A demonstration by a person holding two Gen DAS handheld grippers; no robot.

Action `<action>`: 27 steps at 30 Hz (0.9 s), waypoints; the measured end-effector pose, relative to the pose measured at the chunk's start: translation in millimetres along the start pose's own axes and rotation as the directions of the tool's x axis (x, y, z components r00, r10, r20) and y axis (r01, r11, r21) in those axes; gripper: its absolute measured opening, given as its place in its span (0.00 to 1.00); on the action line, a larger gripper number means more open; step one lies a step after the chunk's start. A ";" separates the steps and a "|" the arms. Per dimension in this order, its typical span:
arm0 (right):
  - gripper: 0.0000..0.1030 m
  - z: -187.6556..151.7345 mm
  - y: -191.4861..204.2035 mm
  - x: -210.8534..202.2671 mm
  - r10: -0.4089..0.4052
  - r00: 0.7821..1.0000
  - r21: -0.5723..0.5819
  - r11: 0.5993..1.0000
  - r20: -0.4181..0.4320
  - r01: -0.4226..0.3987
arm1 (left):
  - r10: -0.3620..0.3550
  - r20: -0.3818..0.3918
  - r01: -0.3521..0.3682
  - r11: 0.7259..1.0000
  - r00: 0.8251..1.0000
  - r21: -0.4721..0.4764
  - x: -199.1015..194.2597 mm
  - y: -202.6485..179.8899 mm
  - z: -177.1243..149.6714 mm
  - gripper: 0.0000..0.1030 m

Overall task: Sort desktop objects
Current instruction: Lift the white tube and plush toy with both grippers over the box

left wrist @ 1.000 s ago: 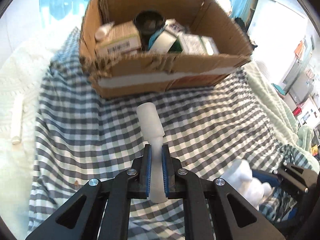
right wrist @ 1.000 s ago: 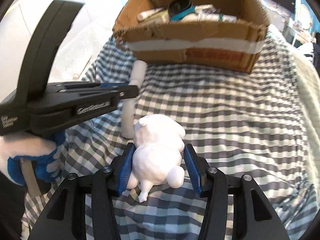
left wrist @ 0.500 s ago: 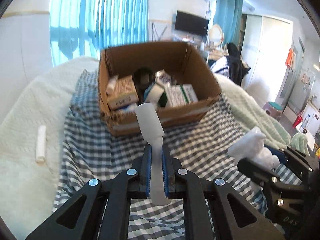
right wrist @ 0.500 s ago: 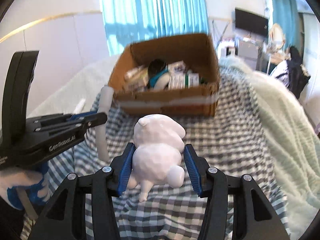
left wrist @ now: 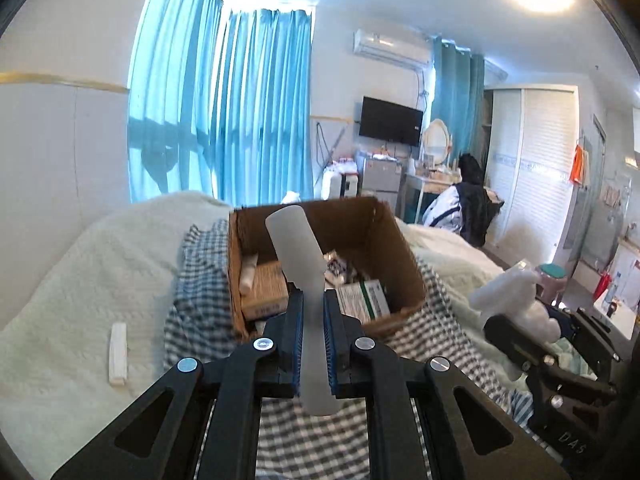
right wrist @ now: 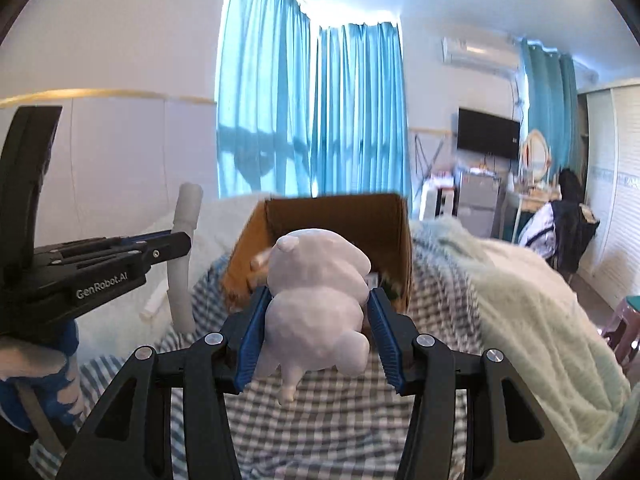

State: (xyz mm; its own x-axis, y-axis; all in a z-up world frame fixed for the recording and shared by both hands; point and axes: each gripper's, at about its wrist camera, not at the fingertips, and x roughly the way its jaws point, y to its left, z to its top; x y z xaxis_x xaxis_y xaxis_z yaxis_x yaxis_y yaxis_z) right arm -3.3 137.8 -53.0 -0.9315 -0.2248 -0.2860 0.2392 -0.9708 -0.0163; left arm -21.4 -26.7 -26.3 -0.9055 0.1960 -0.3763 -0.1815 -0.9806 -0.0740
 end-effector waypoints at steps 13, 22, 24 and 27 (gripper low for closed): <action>0.48 55.7 -25.9 6.8 -0.020 0.991 0.010 1.000 0.135 0.019 | -0.025 0.027 0.025 1.000 0.999 -0.007 17.8 4.8 34.2 0.09; 0.48 79.6 -32.2 36.5 -0.001 0.985 -0.022 1.000 0.173 0.005 | -0.013 0.088 0.007 0.998 0.996 0.064 39.1 1.2 64.7 0.09; 0.48 82.9 -34.0 43.5 0.002 0.984 -0.031 1.000 0.181 0.004 | -0.015 0.102 0.008 0.997 0.995 0.072 44.6 1.3 70.5 0.09; 0.48 87.9 -35.1 51.3 0.002 0.980 -0.041 0.999 0.197 0.006 | -0.022 0.124 0.012 0.997 0.992 0.074 50.8 -1.2 75.2 0.09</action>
State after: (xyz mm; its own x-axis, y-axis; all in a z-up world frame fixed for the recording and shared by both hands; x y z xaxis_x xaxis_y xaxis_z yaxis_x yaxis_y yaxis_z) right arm -83.6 153.0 17.1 -0.9667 -0.2390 -0.0917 0.2447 -0.9679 -0.0570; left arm -96.0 -15.5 24.2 -0.9419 0.2158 -0.2573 -0.2207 -0.9753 -0.0099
